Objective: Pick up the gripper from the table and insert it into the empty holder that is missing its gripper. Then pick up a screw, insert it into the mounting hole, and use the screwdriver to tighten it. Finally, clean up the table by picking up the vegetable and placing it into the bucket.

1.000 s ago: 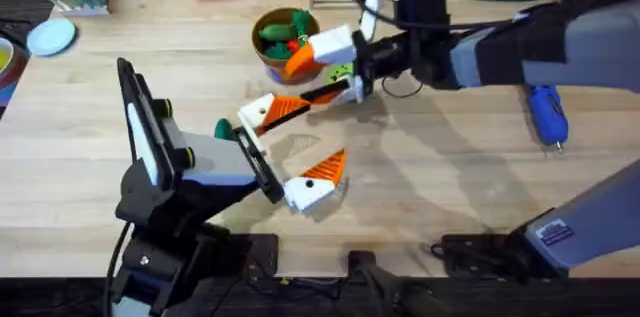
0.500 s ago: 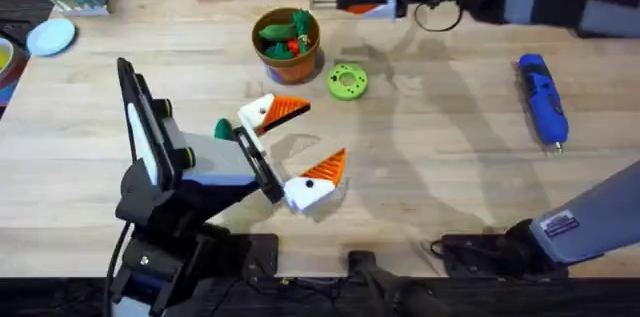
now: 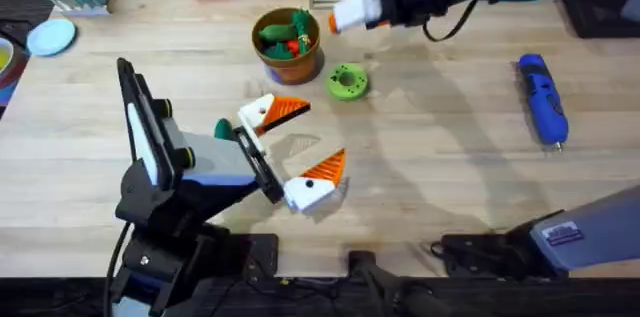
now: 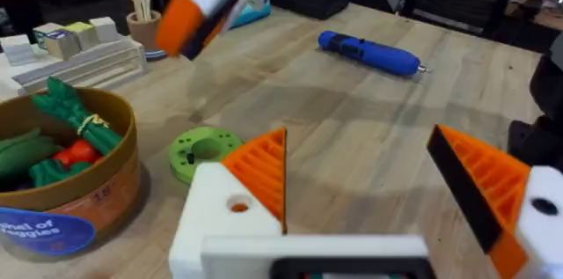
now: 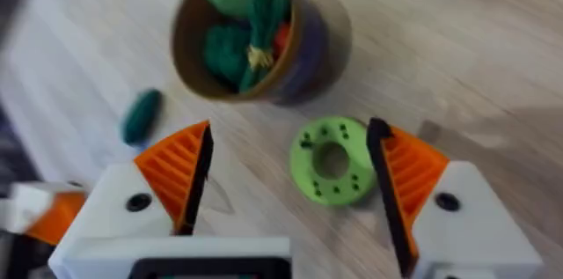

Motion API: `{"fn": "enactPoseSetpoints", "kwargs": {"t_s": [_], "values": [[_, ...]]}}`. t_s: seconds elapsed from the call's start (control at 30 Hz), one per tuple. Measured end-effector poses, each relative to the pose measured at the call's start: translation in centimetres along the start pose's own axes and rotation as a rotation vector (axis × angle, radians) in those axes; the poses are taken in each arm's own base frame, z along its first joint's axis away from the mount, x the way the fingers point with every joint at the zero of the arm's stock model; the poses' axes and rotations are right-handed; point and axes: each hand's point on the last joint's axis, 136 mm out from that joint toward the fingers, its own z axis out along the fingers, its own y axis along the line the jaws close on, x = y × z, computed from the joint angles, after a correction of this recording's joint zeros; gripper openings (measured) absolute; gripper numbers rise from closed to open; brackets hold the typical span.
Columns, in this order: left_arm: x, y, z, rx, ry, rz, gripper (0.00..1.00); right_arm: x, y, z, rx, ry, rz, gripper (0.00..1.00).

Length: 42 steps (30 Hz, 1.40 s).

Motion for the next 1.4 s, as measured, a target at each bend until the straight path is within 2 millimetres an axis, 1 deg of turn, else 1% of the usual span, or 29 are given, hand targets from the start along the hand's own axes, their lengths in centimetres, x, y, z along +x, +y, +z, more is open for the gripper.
{"fn": "enactPoseSetpoints", "kwargs": {"t_s": [0.1,0.17,0.4,0.5,0.6,0.73,0.87,1.03,1.13,1.23,1.4], "values": [[0.0,0.0,0.0,0.000,0.000,0.000,0.993,2.1,0.2,0.9,0.102,0.087,-0.114,0.993],[0.0,0.0,0.0,0.000,0.000,0.000,0.993,2.9,0.5,1.5,0.143,0.124,-0.187,0.993],[0.0,0.0,0.0,0.000,0.000,0.000,0.993,3.5,2.8,3.0,0.168,0.152,-0.351,0.993],[0.0,0.0,0.0,0.000,0.000,0.000,0.992,4.2,3.5,3.3,0.162,0.181,-0.437,0.993],[0.0,0.0,0.0,0.000,0.000,0.000,0.993,5.0,4.3,4.2,0.144,0.212,-0.531,0.994],[0.0,0.0,0.0,0.000,0.000,0.000,0.993,6.0,4.8,5.3,0.122,0.251,-0.595,0.994],[0.0,0.0,0.0,0.000,0.000,0.000,0.993,6.1,4.4,5.4,0.135,0.259,-0.616,0.984],[0.0,0.0,0.0,0.000,0.000,0.000,0.993,6.4,2.5,6.1,0.201,0.291,-0.621,0.898],[0.0,0.0,0.0,0.000,0.000,0.000,0.993,6.8,1.5,7.0,0.223,0.310,-0.619,0.773],[0.0,0.0,0.0,0.000,0.000,0.000,0.993,6.9,1.0,7.7,0.235,0.315,-0.613,0.668],[0.0,0.0,0.0,0.000,0.000,0.000,0.993,6.5,0.9,7.9,0.246,0.298,-0.609,0.603]]}}
